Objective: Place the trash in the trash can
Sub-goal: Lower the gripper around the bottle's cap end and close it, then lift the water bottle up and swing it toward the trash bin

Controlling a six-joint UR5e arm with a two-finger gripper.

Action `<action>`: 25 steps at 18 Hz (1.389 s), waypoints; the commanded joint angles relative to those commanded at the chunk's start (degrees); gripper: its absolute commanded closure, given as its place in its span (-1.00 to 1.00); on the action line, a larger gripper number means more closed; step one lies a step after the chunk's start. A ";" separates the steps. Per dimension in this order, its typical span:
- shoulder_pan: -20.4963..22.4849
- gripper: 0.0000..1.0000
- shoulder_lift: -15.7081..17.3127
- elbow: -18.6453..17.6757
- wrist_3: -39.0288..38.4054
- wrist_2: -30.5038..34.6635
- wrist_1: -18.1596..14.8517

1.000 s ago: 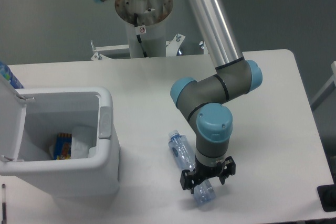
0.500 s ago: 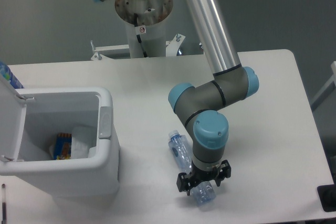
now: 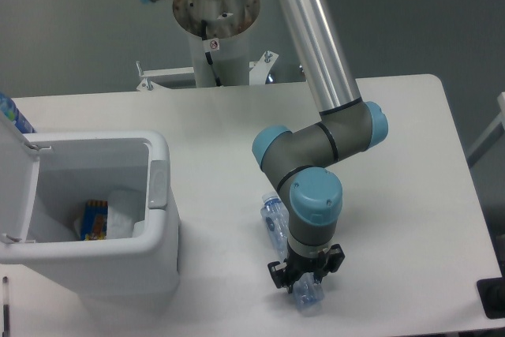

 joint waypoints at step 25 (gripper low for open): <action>2.64 -0.24 16.51 12.57 -3.78 -21.96 0.26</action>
